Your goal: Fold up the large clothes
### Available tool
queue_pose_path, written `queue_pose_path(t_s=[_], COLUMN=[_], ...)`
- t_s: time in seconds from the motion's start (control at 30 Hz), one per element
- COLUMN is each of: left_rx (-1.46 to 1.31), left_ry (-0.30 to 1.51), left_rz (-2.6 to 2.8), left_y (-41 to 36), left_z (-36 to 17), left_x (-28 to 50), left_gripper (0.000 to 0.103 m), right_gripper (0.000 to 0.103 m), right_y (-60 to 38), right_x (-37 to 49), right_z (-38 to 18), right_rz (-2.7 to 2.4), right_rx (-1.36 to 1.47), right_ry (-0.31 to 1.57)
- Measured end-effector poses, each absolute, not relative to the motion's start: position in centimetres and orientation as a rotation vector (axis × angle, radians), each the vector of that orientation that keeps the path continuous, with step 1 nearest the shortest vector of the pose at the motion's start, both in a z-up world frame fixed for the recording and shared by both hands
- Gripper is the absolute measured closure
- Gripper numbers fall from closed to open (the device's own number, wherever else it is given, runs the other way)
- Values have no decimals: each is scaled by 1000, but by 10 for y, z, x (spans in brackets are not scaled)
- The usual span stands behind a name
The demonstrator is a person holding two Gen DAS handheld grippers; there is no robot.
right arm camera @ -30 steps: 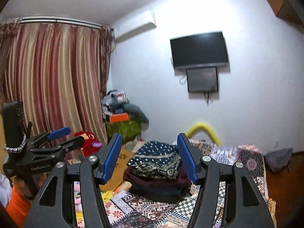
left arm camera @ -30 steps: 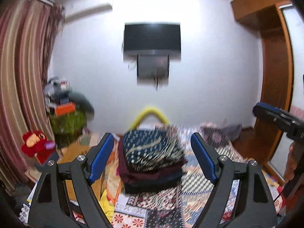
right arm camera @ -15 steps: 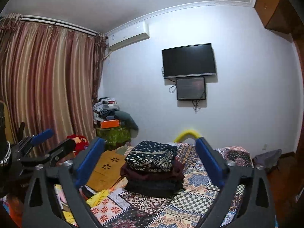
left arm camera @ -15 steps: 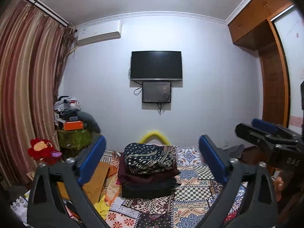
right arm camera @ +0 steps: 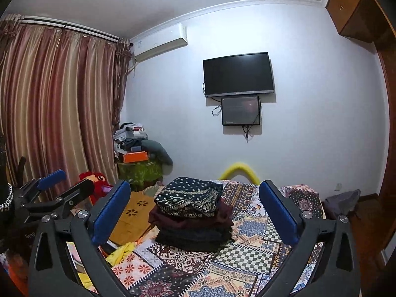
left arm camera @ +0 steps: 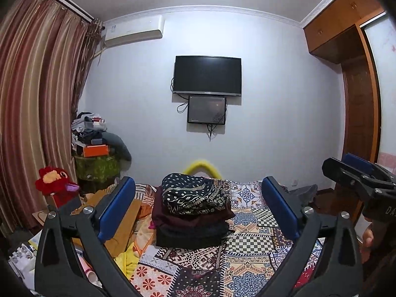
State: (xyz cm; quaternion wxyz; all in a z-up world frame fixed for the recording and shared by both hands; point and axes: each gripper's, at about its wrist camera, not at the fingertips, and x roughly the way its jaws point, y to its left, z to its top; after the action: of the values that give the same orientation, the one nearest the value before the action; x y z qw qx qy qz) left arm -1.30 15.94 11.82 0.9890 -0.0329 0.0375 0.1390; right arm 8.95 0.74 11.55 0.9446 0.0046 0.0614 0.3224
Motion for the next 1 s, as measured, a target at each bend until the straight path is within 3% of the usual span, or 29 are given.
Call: queue_pose_path(t_s=[1.0], left_rx=[-64], left_ry=[101], left_rz=[257], left_y=[160], left_z=[114], left_x=[4], left_gripper=[0], right_gripper=[0], right_y=[-5], right_x=[91], right_z=[118], right_rz=[643], right_rx=[9], right_ry=[177])
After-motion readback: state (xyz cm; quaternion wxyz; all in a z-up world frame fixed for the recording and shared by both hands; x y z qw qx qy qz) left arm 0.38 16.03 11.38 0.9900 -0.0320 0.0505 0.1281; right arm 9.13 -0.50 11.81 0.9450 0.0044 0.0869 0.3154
